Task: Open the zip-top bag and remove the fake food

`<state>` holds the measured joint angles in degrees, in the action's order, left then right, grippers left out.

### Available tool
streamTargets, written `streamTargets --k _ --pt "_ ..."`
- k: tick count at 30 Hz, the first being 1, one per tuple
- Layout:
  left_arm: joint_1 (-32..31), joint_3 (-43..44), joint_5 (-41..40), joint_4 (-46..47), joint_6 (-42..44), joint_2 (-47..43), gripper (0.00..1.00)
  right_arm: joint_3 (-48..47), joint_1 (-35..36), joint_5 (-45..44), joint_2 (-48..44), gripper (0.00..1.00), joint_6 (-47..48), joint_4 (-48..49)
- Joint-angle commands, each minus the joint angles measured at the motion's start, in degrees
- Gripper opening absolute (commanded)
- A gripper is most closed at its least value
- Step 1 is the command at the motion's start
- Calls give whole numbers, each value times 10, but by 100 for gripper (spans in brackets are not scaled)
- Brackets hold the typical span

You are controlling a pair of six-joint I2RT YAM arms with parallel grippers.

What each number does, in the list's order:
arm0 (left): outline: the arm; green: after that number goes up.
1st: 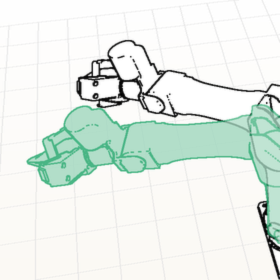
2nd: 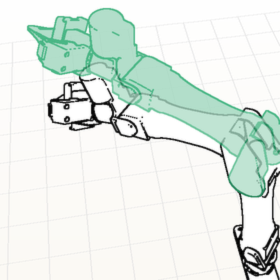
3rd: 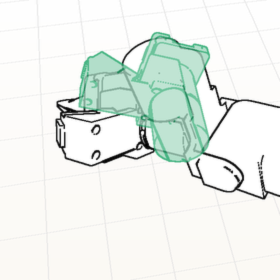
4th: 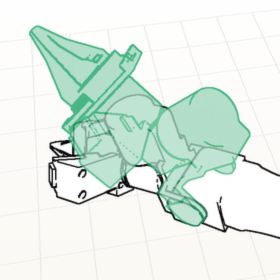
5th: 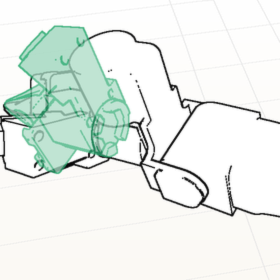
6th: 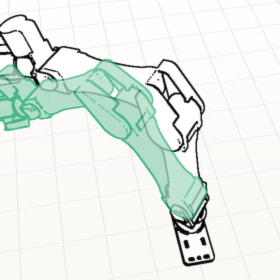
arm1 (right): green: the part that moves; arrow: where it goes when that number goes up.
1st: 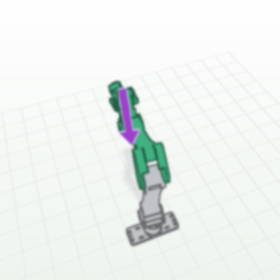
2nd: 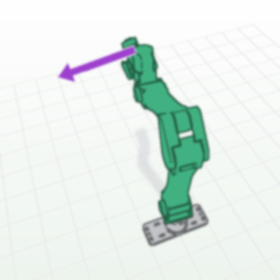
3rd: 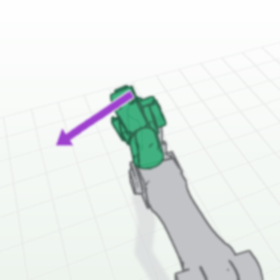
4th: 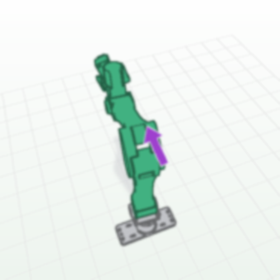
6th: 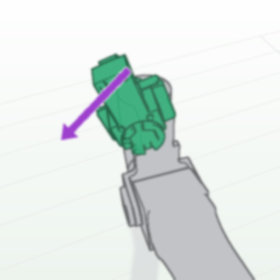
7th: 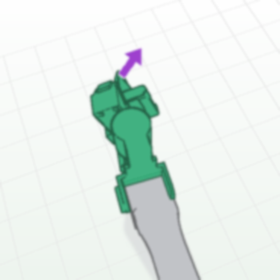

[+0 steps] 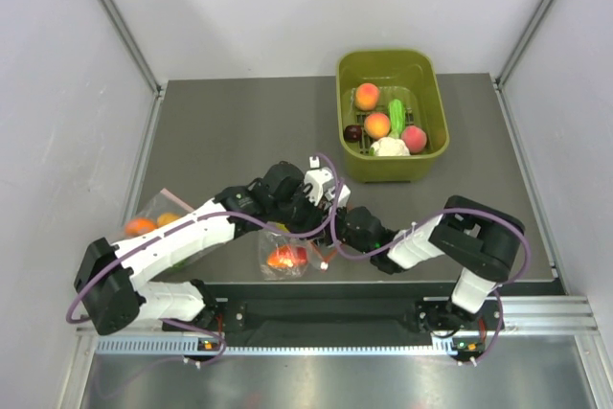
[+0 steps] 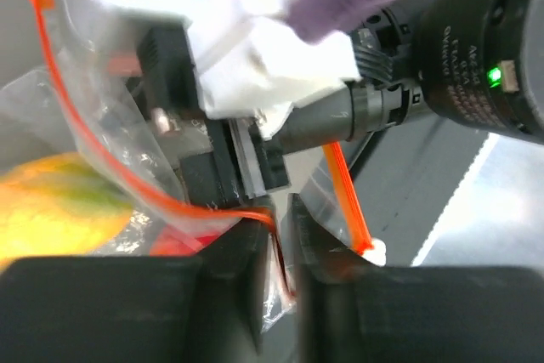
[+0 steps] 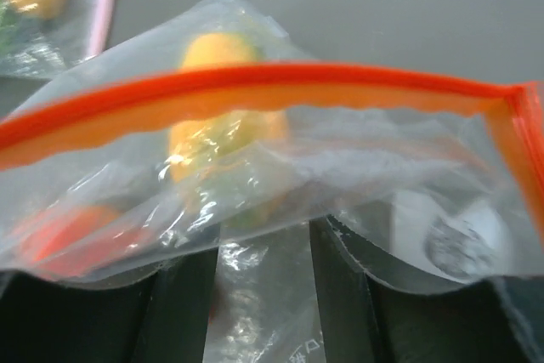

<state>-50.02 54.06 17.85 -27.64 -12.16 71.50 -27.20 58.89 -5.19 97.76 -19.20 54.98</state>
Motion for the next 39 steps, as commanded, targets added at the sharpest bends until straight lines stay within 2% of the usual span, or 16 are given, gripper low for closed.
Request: streamTargets --k 1,2,5,6,14,15,16,19,23,29,35,38,39 --pt "-4 24 -66 53 20 -18 27 -15 13 -55 -28 46 -1 -65" --pt "-4 23 -89 53 23 -20 44 -15 13 -64 -32 46 -1 -76" --pt "-4 22 -140 47 28 -26 58 -20 10 -94 -42 46 -6 -118" --pt "-4 22 -148 45 29 -29 66 -21 9 -105 -43 45 -7 -131" --pt "-2 10 -227 54 48 -62 83 -2 -24 -114 -42 44 -47 -141" --pt "-2 9 -233 55 49 -72 86 0 -28 -112 -42 44 -48 -143" --pt "-1 8 -239 56 50 -75 94 2 -31 -113 -42 44 -53 -145" --pt "9 3 -280 56 49 -84 98 6 -42 -115 -46 44 -63 -154" --pt "59 6 -308 37 17 -66 99 14 -52 -115 -62 44 -64 -161" --pt "113 6 -265 14 -15 -1 98 26 -56 -115 -110 44 -61 -181" --pt "134 4 -216 -8 -25 58 97 28 -61 -114 -128 44 -51 -194" --pt "149 -2 -187 -13 -30 74 94 25 -62 -109 -129 44 -45 -193" --pt "153 -4 -159 -14 -32 85 90 24 -62 -104 -129 44 -43 -191"
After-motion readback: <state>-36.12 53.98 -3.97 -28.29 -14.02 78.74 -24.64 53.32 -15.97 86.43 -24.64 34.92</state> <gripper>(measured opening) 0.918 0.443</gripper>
